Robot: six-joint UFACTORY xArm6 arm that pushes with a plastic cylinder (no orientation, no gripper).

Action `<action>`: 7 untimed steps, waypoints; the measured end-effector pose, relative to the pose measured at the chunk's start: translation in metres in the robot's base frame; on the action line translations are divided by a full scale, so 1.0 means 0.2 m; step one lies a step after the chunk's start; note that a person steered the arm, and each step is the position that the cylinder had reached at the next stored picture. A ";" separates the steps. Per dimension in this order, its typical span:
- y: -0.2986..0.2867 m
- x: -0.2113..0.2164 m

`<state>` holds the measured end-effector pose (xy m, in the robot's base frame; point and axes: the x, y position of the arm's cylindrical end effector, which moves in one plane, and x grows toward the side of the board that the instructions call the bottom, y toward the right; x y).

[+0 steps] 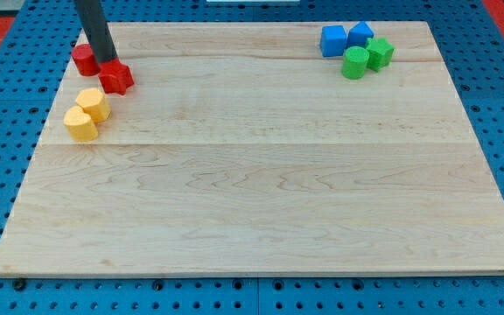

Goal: Move the red star towards the bottom center

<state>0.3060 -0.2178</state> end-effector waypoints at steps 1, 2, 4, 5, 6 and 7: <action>0.01 0.26; 0.04 0.47; 0.26 0.72; 0.52 0.79; 0.59 0.31; 0.29 0.11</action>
<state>0.3271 -0.1592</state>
